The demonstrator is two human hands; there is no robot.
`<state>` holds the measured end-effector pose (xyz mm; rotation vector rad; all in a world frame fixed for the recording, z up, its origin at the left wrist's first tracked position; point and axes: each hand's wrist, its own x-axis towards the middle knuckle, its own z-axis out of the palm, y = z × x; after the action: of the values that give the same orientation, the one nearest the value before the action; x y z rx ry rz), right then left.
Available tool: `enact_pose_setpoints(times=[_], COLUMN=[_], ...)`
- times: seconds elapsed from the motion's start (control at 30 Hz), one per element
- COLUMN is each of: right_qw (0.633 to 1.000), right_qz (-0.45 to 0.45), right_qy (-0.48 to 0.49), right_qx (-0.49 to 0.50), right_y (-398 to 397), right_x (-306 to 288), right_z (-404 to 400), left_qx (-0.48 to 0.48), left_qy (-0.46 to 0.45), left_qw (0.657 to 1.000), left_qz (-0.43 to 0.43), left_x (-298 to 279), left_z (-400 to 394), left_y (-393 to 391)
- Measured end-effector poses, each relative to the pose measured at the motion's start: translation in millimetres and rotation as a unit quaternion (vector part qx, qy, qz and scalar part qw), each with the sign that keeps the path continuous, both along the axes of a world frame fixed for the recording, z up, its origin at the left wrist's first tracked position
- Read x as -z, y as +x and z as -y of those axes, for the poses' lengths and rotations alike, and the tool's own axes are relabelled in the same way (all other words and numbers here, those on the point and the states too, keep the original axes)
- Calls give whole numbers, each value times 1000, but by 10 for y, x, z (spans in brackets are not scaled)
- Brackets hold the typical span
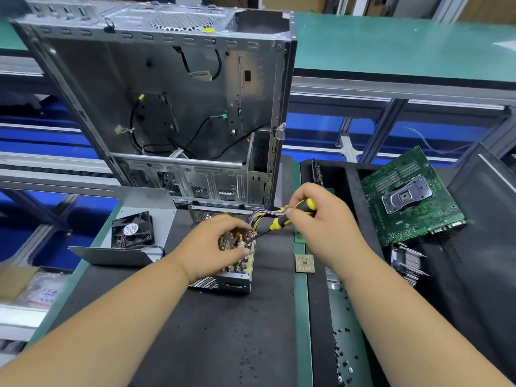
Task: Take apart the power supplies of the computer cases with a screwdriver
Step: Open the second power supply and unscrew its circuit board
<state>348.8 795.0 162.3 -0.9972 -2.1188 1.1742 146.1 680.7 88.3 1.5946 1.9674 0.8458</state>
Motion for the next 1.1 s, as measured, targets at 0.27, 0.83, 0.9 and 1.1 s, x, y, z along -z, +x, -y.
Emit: enact_pose_setpoints(times=[0.27,0.83,0.9,1.1], right_qw=[998,951,946,948], right_qz=[-48,-113,-116,-115], right_qy=[-21,35,37,11], right_qx=[35,286,301,296], right_y=[-83,306,458,886], right_x=[-159,-207,-198,-135], right_z=[35,474,500,388], left_qx=[-67,123,131,125], left_qy=[20,32,15,-6], left_qw=[993,988,988,991], left_qz=[98,84,84,54], left_x=[-120,-68,-1,97], left_z=[-21,-109,-135,-379], left_y=[-11,581,845,1552])
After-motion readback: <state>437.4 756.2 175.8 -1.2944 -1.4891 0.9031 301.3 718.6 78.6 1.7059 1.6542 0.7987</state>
